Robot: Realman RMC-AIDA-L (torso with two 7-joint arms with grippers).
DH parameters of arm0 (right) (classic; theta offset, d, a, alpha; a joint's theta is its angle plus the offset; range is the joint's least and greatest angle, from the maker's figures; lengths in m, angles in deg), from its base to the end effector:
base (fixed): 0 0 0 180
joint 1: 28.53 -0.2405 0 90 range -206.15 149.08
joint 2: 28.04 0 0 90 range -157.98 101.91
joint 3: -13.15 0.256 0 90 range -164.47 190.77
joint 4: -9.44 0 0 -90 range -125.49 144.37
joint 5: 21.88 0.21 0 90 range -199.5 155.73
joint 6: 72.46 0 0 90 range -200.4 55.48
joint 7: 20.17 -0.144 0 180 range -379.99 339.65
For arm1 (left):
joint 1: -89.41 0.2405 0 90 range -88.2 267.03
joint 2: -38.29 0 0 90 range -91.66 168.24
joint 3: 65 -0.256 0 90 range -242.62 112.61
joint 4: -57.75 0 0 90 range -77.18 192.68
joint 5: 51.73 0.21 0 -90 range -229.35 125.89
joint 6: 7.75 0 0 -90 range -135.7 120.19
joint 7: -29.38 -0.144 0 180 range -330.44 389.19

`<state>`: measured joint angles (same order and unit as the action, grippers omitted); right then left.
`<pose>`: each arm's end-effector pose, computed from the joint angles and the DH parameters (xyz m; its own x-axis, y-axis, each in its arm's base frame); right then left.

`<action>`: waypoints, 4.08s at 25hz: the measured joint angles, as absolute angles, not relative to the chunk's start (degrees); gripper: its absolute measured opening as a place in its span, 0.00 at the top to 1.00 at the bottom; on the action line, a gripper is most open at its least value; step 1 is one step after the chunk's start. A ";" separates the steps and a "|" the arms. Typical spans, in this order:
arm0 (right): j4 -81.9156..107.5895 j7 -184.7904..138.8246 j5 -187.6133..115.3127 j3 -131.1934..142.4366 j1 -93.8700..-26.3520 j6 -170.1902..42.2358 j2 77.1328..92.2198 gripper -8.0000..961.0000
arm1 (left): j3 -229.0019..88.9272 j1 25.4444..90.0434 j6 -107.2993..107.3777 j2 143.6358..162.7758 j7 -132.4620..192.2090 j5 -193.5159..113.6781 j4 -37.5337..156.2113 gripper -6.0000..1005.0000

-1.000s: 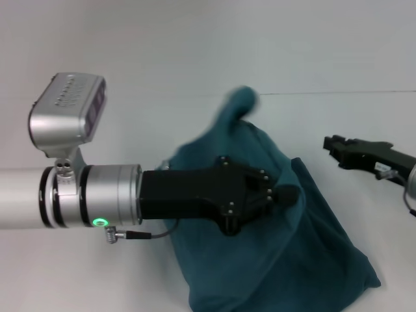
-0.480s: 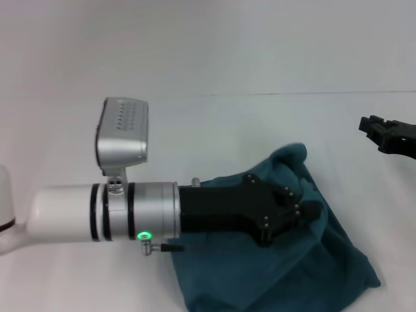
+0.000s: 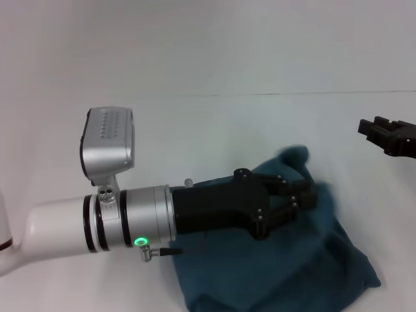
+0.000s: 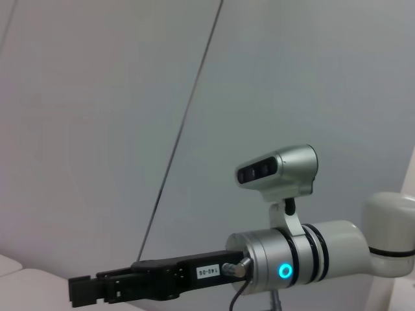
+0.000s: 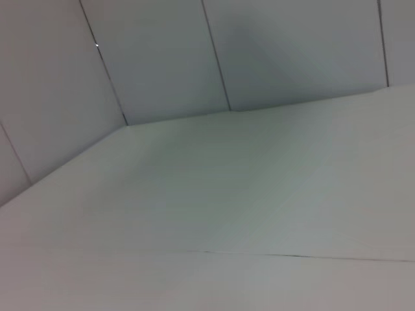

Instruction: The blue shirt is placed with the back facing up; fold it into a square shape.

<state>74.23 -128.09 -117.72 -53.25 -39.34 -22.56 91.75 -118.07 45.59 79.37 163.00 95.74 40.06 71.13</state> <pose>0.2859 0.3503 0.0506 0.5930 -0.4287 -0.6816 -0.8001 -0.4090 -0.4389 -0.1567 0.3210 -0.0980 0.6375 0.3124 0.7043 0.3127 -0.9403 0.1340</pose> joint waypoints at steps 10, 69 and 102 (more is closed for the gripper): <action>74.69 -128.10 -117.84 -50.84 -39.37 -17.08 91.76 0.62 | -117.71 47.10 79.75 163.01 94.95 39.00 68.85 0.68; 65.33 -133.79 -150.83 -44.94 -53.66 11.43 91.51 0.90 | -107.42 69.14 90.87 162.07 106.41 42.90 97.56 0.28; 72.34 -134.46 -149.34 -33.90 -45.96 23.47 91.57 0.91 | -106.36 69.30 91.58 162.14 109.53 43.01 100.18 0.28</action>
<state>72.34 -134.46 -149.34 -33.90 -45.96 23.47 91.57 -106.36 69.30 91.58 162.14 109.53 43.01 100.18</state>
